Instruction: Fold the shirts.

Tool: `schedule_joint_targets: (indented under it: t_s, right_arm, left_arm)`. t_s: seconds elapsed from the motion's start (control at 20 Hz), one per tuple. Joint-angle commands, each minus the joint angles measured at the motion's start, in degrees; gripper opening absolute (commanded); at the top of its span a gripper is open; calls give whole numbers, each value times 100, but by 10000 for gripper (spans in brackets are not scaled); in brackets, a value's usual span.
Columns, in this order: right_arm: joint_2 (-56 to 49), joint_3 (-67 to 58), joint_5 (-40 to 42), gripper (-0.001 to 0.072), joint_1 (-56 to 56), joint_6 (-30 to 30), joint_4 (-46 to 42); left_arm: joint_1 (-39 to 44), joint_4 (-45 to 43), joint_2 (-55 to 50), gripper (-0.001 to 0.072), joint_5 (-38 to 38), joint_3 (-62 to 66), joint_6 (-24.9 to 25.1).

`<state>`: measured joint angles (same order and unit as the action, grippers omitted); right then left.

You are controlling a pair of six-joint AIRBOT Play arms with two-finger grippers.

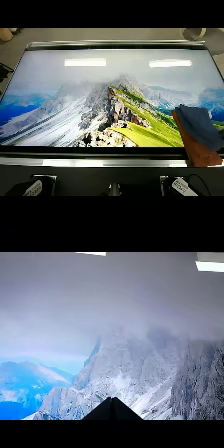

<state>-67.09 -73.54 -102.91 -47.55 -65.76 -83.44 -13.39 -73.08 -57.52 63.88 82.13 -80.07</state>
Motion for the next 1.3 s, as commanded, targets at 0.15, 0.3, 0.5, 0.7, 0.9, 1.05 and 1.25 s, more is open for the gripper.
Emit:
schedule_joint_targets:
  t_s: [0.15,0.3,0.5,0.7,0.9,1.05,1.25]
  right_arm:
    - [35,1034,1043,312,-4,203,-914]
    - [37,942,1596,667,-4,262,-925]
    - [37,-332,2728,662,17,535,-37]
    - [37,-1690,3773,660,1309,813,221]
    - [-179,-1764,3209,660,3268,391,136]
    - [-752,-1764,2247,666,4109,275,142]
    - [-1386,-1764,1178,668,4461,234,184]
  left_arm:
    - [2,0,7,27,-26,0,0]
    - [2,-2,7,27,-26,0,0]
    - [212,-35,-11,25,-358,4,0]
    - [1137,-2028,-595,24,-42,433,-992]
    - [1836,-2382,-1287,342,809,503,-1255]
    - [2159,-1652,-1670,538,1158,245,-1440]
    - [2396,-1626,-1928,538,1467,85,-1453]
